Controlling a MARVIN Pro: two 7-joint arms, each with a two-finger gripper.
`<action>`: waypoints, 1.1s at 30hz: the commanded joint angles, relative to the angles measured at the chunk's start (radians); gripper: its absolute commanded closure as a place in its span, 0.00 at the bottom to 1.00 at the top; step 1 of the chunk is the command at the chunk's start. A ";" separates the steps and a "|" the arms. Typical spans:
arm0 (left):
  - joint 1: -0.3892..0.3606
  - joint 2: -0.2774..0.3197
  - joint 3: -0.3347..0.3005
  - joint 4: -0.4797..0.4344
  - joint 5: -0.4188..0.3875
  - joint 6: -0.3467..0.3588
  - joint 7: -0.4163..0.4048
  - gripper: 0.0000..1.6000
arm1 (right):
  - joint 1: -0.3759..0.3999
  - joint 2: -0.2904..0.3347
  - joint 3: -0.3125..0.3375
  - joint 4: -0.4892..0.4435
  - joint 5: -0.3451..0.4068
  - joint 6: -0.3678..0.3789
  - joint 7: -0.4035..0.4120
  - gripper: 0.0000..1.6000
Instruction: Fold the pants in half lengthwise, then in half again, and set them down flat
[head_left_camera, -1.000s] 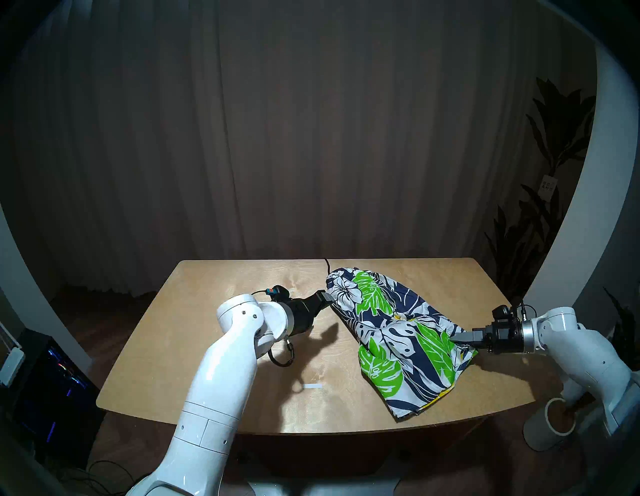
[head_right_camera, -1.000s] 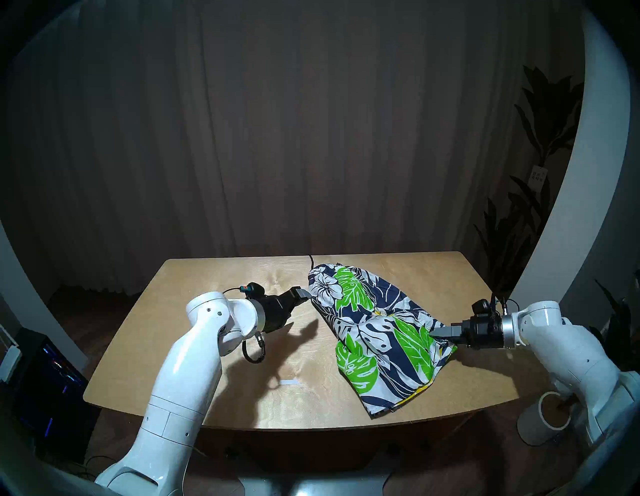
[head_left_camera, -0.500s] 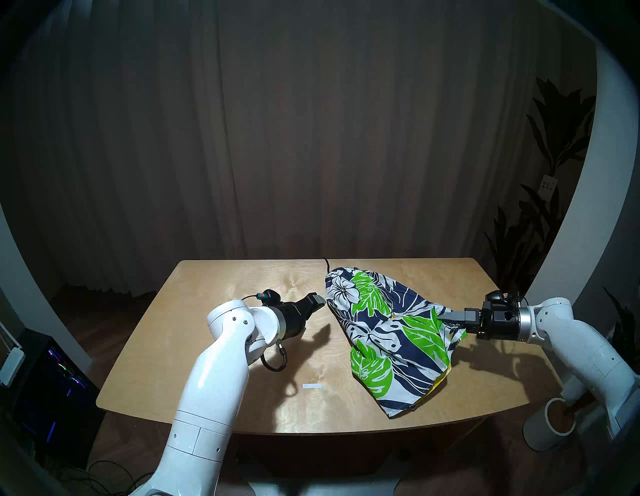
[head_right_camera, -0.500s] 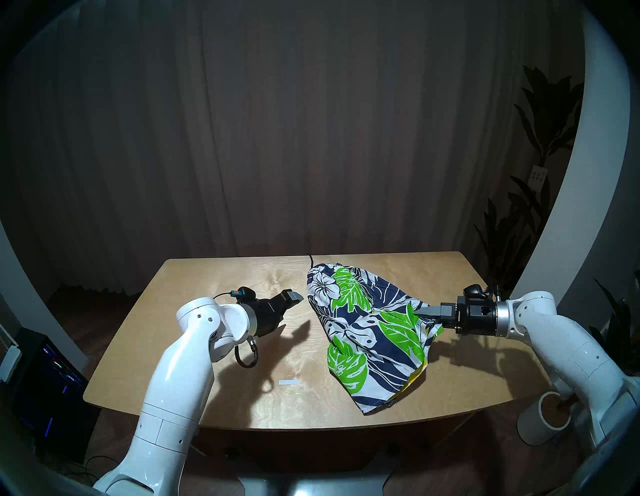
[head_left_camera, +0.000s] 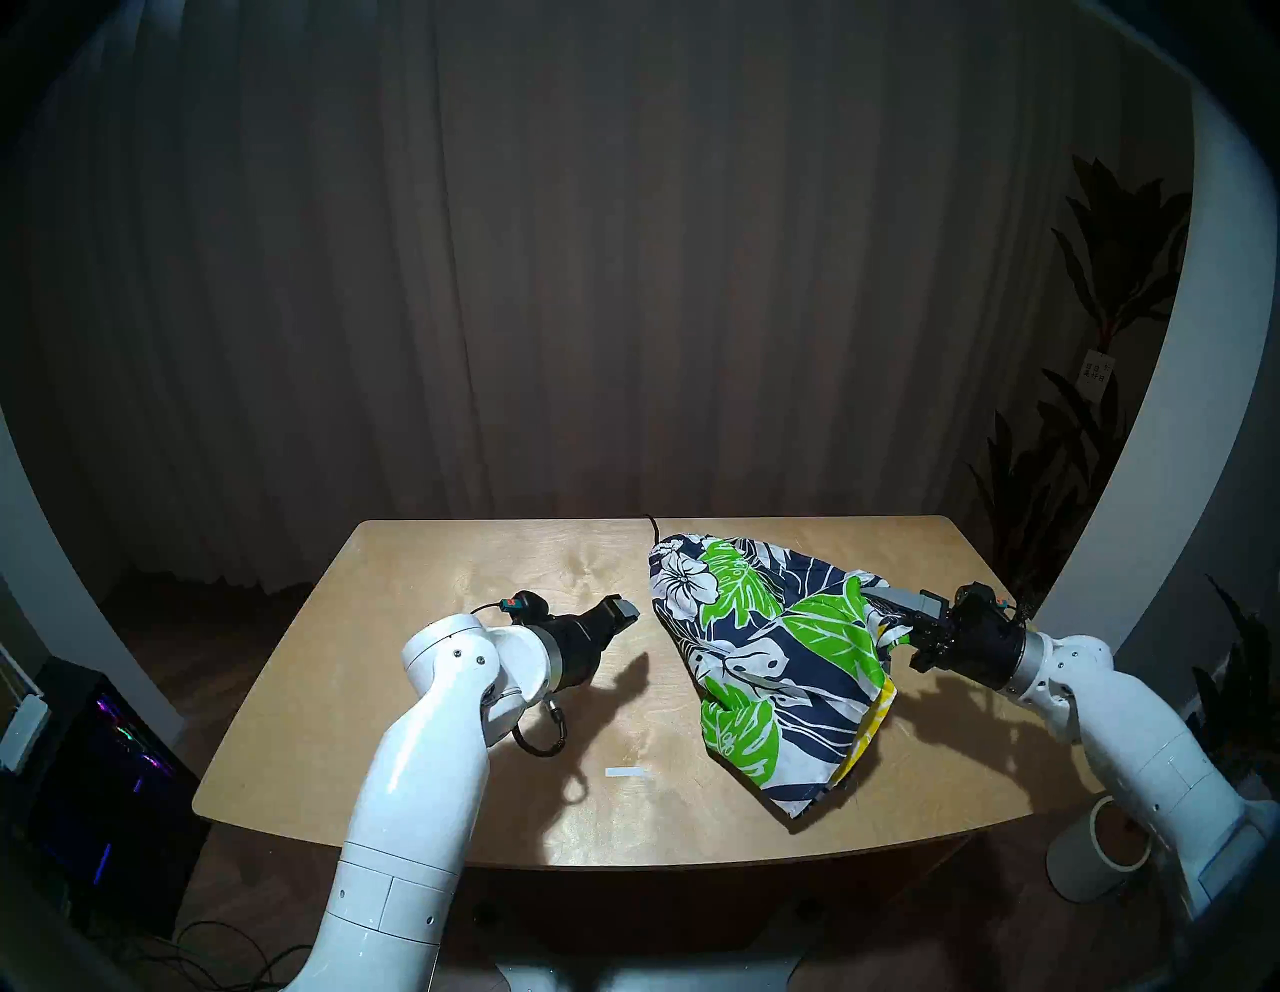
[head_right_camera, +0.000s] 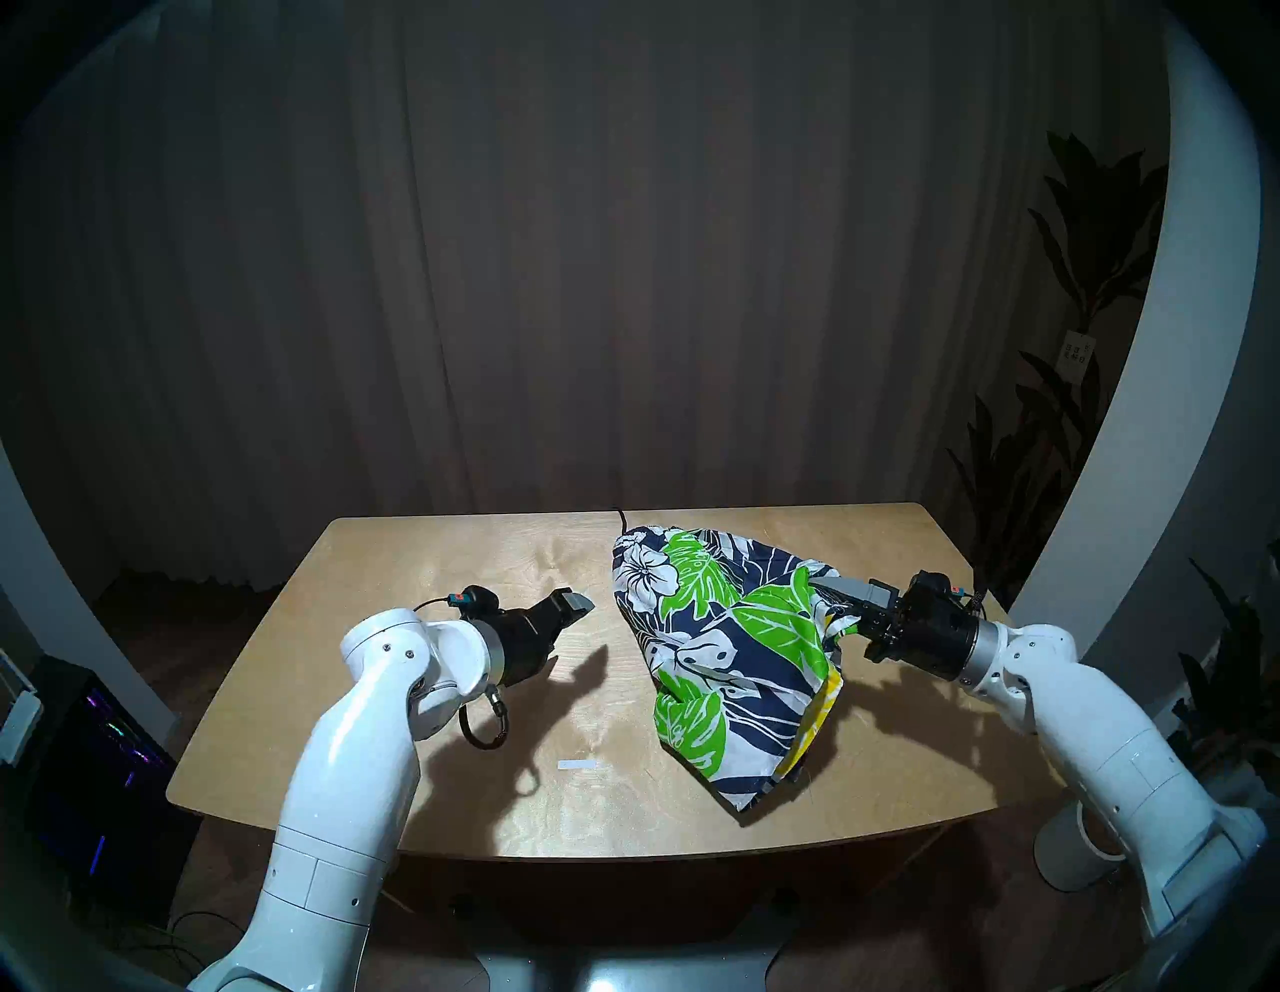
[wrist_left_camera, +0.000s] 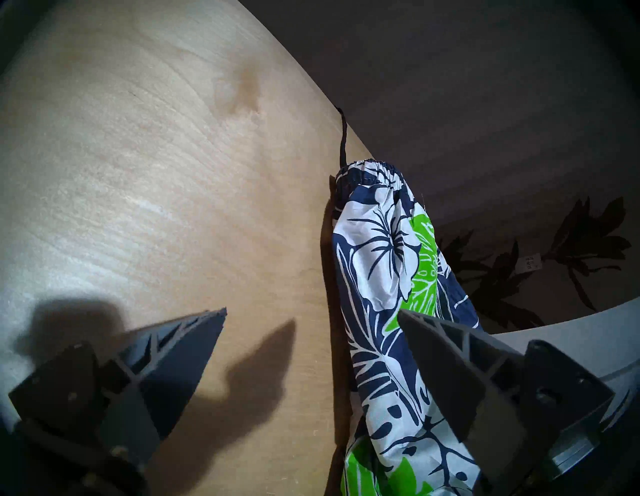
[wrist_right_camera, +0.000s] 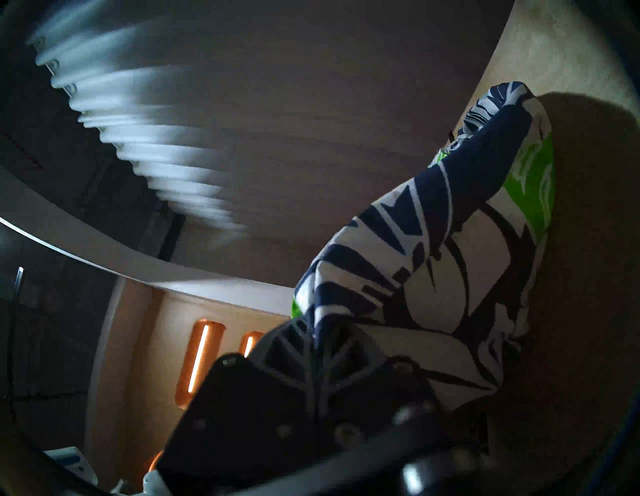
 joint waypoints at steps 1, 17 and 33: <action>-0.003 -0.004 -0.008 -0.023 0.002 -0.012 0.004 0.00 | 0.037 -0.118 -0.031 -0.004 0.074 -0.100 -0.129 1.00; 0.007 -0.003 -0.026 -0.028 -0.004 -0.016 0.010 0.00 | 0.087 -0.272 0.014 -0.097 0.266 -0.303 -0.470 1.00; 0.019 0.007 -0.061 -0.033 -0.008 -0.015 0.008 0.02 | 0.193 -0.432 0.008 -0.136 0.403 -0.568 -0.826 1.00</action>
